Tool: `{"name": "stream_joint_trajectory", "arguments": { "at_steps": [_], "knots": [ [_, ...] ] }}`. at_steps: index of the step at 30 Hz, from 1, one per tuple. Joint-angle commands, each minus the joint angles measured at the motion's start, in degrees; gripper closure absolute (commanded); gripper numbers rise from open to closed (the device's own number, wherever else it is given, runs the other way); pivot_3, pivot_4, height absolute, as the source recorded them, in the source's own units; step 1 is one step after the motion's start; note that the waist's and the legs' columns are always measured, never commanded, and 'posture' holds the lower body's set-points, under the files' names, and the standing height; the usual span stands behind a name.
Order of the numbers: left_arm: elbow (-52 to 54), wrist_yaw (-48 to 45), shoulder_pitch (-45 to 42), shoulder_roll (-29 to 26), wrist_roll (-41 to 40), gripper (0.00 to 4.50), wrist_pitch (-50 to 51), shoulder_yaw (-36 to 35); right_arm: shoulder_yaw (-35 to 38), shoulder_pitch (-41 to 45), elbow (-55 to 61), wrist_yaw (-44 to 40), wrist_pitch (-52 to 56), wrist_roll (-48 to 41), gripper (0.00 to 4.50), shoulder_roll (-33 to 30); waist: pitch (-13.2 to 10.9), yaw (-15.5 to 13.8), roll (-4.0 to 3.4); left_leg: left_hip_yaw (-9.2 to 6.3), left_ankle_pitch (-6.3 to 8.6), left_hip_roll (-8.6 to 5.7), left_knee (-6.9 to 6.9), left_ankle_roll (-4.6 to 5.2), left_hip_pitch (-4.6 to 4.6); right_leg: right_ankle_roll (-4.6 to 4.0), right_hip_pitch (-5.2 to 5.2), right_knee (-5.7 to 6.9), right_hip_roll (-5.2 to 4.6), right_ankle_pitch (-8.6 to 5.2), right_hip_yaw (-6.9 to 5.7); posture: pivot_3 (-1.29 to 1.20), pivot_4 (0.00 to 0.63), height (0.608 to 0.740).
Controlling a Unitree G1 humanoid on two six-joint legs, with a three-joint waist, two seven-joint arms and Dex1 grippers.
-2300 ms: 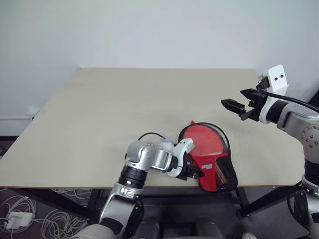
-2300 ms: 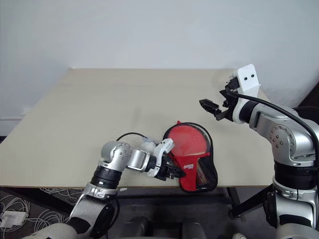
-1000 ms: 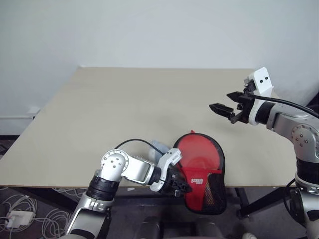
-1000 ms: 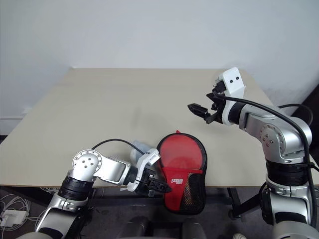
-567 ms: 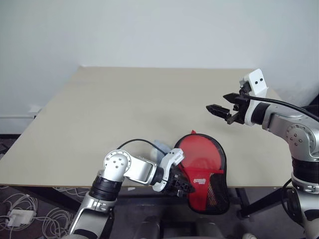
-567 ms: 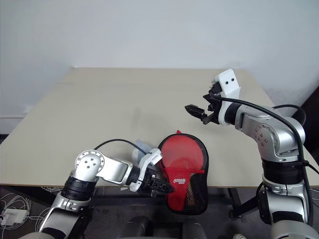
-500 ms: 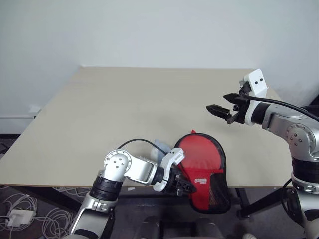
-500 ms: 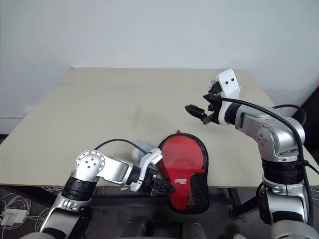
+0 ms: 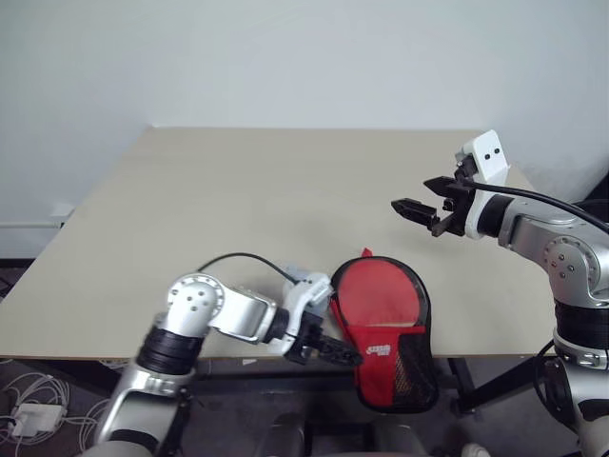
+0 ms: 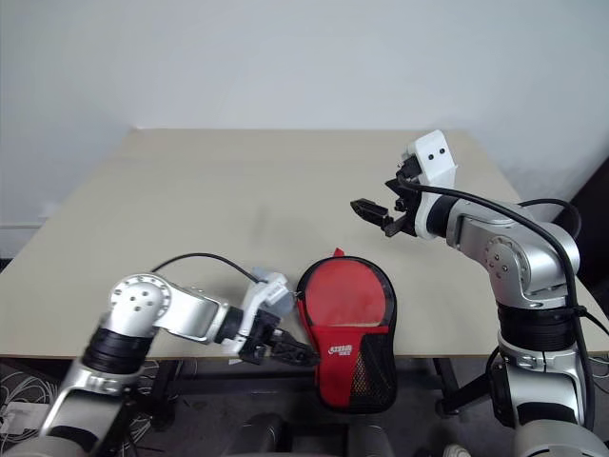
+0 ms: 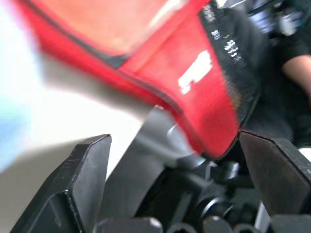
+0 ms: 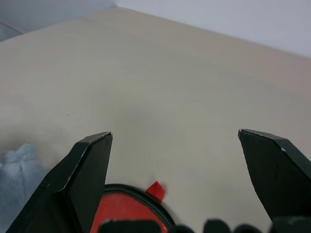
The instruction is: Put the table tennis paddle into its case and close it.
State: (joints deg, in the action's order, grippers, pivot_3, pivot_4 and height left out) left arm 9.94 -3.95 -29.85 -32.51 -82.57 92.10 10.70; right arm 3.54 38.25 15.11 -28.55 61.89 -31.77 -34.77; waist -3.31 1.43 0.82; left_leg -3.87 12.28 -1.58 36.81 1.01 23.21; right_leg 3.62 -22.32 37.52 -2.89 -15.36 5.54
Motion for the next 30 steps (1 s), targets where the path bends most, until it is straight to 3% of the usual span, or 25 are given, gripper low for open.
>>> {"name": "stream_joint_trajectory", "arguments": {
  "at_steps": [1, 4, 8, 16, 19, 25, 30],
  "knots": [
    [4.4, -5.1, -3.6, -3.1, -3.7, 0.03, 0.4, -0.5, 1.1, 2.0, 1.1, -0.2, -1.1, 0.0, 0.0, -0.3, 0.0, -0.2, -0.01, -0.02, -0.01, -0.01, 0.03, 0.0, 0.14, -0.01, -0.09, 0.0, 0.0, 0.01, -0.03, 0.0, 0.0, 0.734],
    [7.5, -8.8, -8.2, -2.5, -3.2, 0.03, -2.6, -2.4, 1.1, 2.2, 0.5, -0.6, -1.4, 0.2, 0.0, -0.5, 0.0, -0.2, 0.02, -0.07, -0.01, 0.01, 0.11, 0.0, 0.3, -0.01, -0.14, -0.01, -0.07, 0.01, -0.1, 0.0, 0.0, 0.734],
    [11.0, -13.0, -11.8, 2.2, 6.3, 0.03, -11.9, -1.0, 0.7, 3.2, -1.3, -0.9, -2.5, 1.1, 0.0, -0.5, 0.0, -0.2, 0.02, -0.05, -0.01, -0.11, 0.16, 0.0, 0.33, -0.02, -0.09, -0.06, -0.08, 0.02, -0.11, 0.0, 0.0, 0.734],
    [7.7, -23.6, -12.4, 10.2, 36.7, 0.03, -36.6, 16.7, -0.7, 5.8, -5.5, -2.1, -5.6, 3.4, 0.0, -0.4, 0.0, -0.1, -0.04, 0.04, -0.05, 0.0, 0.08, -0.01, 0.3, -0.07, -0.15, -0.05, 0.07, 0.07, -0.04, 0.0, 0.0, 0.734],
    [4.2, -27.5, -10.5, 12.1, 44.3, 0.03, -43.4, 21.5, -0.8, 6.3, -6.1, -2.3, -6.1, 3.6, 0.0, -0.2, 0.0, -0.1, -0.05, 0.05, -0.05, -0.03, 0.09, 0.0, 0.3, -0.07, -0.12, -0.06, 0.07, 0.07, -0.04, 0.0, 0.0, 0.734],
    [-3.6, -33.7, -7.6, 9.6, 57.5, 0.03, -51.3, 27.6, -1.0, 6.5, -6.1, -2.2, -6.3, 3.6, 0.0, 0.0, 0.0, -0.1, -0.06, 0.05, -0.07, 0.01, 0.1, 0.05, 0.3, -0.06, -0.15, -0.01, 0.08, 0.07, -0.05, 0.0, 0.0, 0.734],
    [-4.0, -37.1, -5.9, 7.1, 60.9, 0.03, -50.7, 25.5, -0.8, 6.1, -5.6, -2.2, -6.0, 3.8, 0.0, 0.1, 0.0, -0.1, -0.07, 0.02, -0.07, 0.02, 0.1, 0.06, 0.33, -0.04, -0.18, 0.02, 0.08, 0.07, -0.05, 0.0, 0.0, 0.734]
  ]
}}
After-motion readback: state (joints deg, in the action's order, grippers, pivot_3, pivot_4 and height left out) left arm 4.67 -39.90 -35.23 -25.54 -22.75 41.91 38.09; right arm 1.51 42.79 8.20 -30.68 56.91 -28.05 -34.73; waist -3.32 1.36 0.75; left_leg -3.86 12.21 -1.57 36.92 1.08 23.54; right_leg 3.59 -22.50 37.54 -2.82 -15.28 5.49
